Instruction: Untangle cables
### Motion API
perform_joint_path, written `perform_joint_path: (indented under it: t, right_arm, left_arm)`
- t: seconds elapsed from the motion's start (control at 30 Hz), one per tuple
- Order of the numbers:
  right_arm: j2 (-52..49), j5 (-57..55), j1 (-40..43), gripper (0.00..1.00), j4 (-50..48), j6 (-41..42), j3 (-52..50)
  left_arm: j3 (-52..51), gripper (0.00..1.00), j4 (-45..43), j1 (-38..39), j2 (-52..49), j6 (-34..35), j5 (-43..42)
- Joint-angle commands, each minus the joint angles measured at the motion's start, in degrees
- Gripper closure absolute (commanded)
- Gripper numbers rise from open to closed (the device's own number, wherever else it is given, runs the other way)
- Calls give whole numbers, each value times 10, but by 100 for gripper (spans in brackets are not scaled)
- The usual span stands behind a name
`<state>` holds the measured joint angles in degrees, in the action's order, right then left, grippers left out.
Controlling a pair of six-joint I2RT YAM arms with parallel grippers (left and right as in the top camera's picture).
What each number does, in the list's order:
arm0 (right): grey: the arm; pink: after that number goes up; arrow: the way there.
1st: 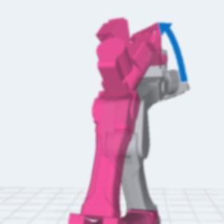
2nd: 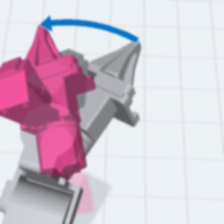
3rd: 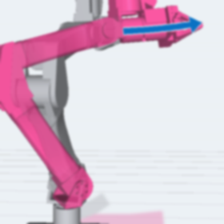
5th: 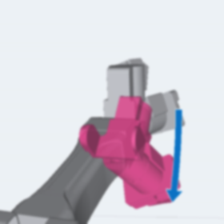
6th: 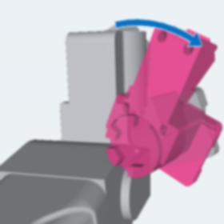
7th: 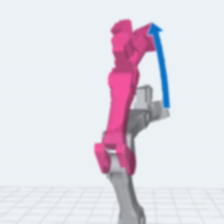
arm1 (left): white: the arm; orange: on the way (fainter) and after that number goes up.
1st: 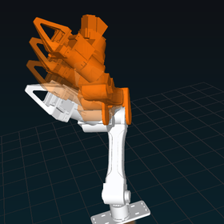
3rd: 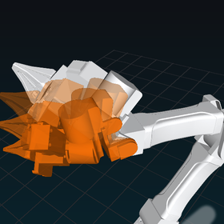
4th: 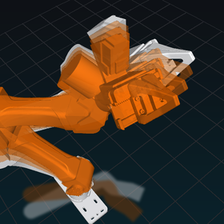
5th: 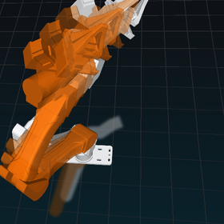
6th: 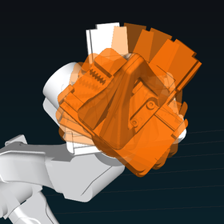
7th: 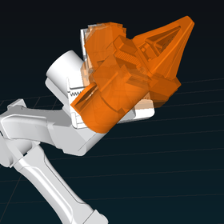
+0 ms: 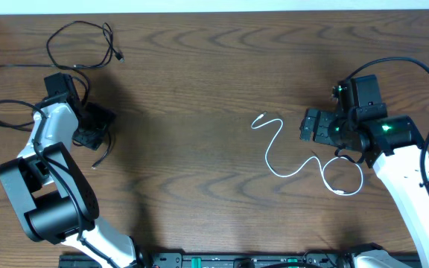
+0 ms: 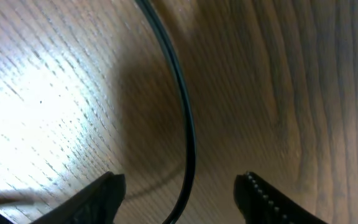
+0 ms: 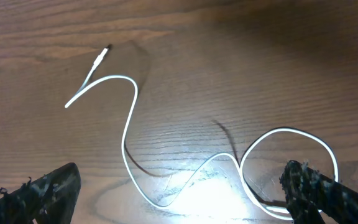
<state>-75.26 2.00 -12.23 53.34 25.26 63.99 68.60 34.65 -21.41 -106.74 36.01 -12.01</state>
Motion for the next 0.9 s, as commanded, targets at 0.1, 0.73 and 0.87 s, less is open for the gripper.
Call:
perform_joint_path:
  t: [0.1,0.73,0.87]
  right_arm:
    - [2,3,1,1,0,4,-3]
    - [2,3,1,1,3,4,-4]
    - [2,3,1,1,3,3,-4]
  left_arm:
    - [-2,42,2,0,-24,3,-4]
    - [26,93,-123,-3,-29,207,-164]
    - [26,93,-172,-7,-29,275,-171]
